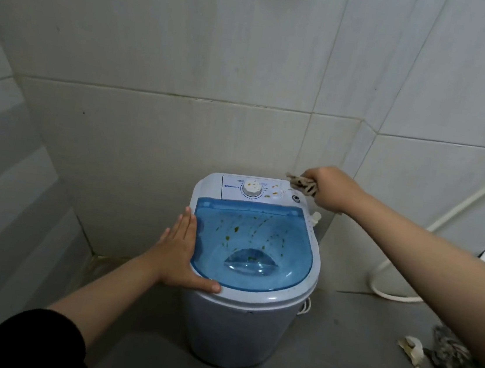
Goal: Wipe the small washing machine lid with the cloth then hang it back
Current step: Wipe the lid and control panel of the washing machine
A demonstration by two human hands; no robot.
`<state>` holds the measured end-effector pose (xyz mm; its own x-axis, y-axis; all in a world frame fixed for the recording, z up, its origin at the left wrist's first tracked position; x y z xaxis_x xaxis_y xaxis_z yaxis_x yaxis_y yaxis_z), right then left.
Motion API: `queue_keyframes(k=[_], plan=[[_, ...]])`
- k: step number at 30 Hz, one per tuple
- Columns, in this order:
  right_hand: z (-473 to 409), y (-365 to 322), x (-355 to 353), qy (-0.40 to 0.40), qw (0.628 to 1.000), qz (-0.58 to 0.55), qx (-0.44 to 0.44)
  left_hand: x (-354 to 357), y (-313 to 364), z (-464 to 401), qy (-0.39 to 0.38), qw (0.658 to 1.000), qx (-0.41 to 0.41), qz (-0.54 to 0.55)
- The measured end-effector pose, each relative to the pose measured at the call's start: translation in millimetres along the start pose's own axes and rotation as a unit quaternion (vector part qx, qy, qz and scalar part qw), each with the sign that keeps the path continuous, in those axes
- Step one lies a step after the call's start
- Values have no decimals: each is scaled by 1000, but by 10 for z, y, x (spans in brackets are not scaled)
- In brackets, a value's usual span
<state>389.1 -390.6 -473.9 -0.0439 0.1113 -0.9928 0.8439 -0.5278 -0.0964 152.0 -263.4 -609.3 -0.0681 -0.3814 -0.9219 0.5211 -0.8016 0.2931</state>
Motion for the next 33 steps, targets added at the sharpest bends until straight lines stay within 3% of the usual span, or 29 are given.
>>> queue_keyframes(k=[4,9,33], plan=[[-319,38,125,53,998,-22,12,-10,10,-12,2,1000,4,3],[-391,111,683,-43,999,0,15,-3,12,-27,2,1000,5,5],[517,92,681,-44,993,-87,66,-21,42,19,0,1000,6,24]])
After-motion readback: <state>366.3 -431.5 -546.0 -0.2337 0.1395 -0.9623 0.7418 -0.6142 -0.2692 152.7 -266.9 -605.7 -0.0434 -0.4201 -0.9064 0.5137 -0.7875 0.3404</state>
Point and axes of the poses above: each hand's wrist, its own z-axis away from the middle knuckle, its own x-axis out of the palm, y = z × x, the point moved 9 cm from there along -z, towards the middle knuckle, and after that the axes turned 5 degrees about -x, right-handed, at the moved point
